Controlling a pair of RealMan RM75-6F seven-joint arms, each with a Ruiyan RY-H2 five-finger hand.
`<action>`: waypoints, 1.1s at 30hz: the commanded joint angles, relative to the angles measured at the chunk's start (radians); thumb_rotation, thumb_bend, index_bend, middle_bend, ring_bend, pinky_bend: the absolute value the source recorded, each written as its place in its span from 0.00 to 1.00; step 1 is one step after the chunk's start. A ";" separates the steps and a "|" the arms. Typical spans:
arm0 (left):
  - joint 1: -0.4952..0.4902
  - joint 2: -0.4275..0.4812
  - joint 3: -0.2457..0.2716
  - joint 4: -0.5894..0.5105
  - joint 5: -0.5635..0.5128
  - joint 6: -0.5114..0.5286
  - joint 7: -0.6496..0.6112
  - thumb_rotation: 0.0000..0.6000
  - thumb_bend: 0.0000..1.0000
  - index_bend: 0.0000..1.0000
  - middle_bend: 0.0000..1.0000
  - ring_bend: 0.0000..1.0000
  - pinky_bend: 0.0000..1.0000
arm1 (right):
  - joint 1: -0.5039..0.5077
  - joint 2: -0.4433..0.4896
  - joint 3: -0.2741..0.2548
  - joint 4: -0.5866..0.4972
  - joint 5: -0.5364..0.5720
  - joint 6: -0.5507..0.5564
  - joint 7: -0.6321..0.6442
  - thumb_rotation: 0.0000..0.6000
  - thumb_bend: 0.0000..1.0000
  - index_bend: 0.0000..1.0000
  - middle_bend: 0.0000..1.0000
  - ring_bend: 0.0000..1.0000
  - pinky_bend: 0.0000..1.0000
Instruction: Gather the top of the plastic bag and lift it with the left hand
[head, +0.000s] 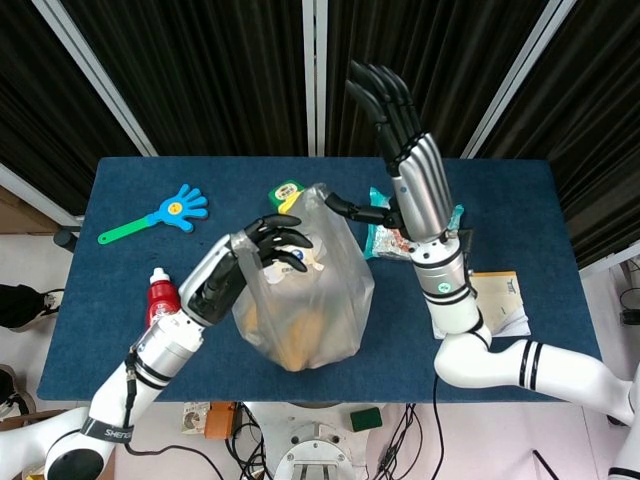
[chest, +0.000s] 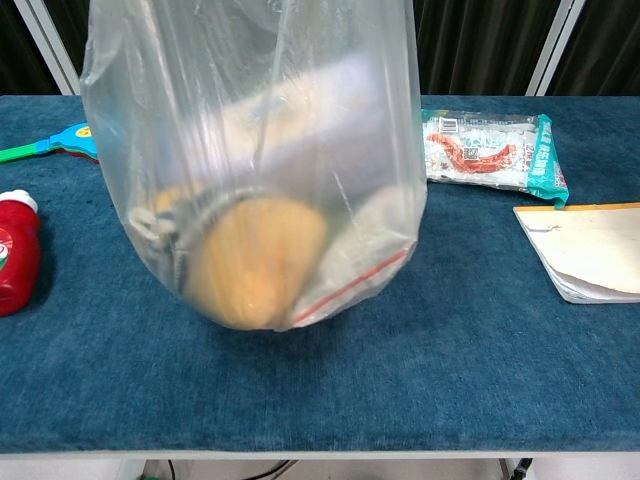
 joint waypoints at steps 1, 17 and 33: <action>-0.022 0.006 -0.003 0.000 -0.043 -0.012 0.028 0.31 0.08 0.24 0.32 0.25 0.37 | 0.005 -0.005 -0.002 -0.002 -0.003 -0.002 0.001 1.00 0.19 0.00 0.00 0.00 0.00; -0.074 0.021 -0.005 0.000 -0.140 -0.048 0.134 0.25 0.08 0.23 0.30 0.23 0.35 | 0.026 -0.009 -0.006 -0.001 0.014 -0.035 -0.023 1.00 0.17 0.00 0.00 0.00 0.00; -0.112 0.022 -0.047 0.040 -0.188 -0.074 0.122 0.21 0.08 0.21 0.27 0.21 0.31 | 0.040 0.011 -0.007 -0.052 0.008 -0.049 -0.098 1.00 0.17 0.00 0.00 0.00 0.00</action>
